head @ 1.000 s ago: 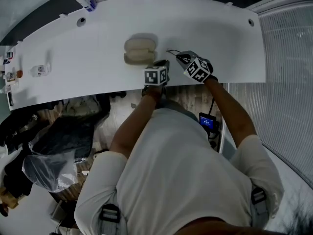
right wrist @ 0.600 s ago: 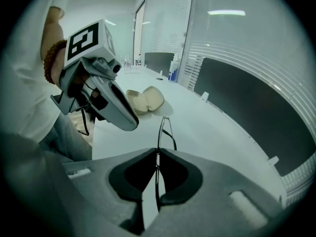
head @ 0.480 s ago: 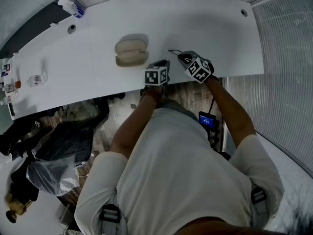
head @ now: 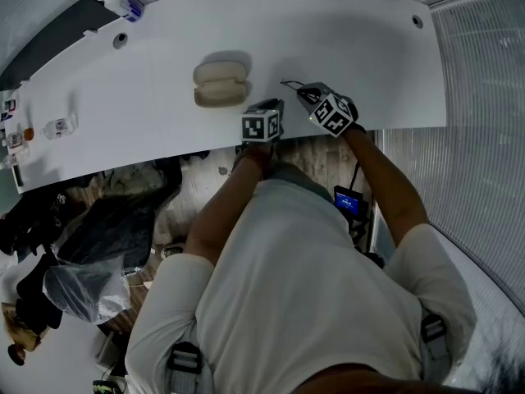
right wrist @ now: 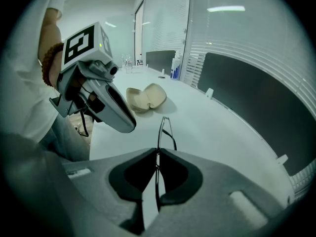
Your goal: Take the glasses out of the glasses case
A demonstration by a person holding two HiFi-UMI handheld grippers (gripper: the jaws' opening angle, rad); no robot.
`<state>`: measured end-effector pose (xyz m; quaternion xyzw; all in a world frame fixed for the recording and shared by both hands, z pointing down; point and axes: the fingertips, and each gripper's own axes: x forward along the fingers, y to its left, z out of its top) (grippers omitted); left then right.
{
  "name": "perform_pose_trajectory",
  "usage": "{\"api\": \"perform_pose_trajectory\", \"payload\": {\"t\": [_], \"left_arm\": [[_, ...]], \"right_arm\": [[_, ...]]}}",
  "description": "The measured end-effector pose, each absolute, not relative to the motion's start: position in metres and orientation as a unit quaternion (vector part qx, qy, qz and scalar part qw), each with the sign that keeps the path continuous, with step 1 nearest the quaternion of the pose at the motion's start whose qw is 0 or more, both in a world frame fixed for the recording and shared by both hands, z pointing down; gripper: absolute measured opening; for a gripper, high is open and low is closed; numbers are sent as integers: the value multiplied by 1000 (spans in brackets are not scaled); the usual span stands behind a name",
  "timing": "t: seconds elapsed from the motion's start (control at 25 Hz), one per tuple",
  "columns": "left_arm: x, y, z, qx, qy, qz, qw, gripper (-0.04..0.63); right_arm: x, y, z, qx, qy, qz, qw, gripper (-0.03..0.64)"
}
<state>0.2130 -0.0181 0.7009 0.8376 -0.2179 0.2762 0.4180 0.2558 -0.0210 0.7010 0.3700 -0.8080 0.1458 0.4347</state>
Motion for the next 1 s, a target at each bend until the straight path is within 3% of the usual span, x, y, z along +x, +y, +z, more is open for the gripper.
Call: {"api": "perform_pose_trajectory", "payload": {"t": [1.0], "left_arm": [[214,-15,725,824,-215,286,439,52]], "right_arm": [[258,-30,732,343,-809,182,441,25]]}}
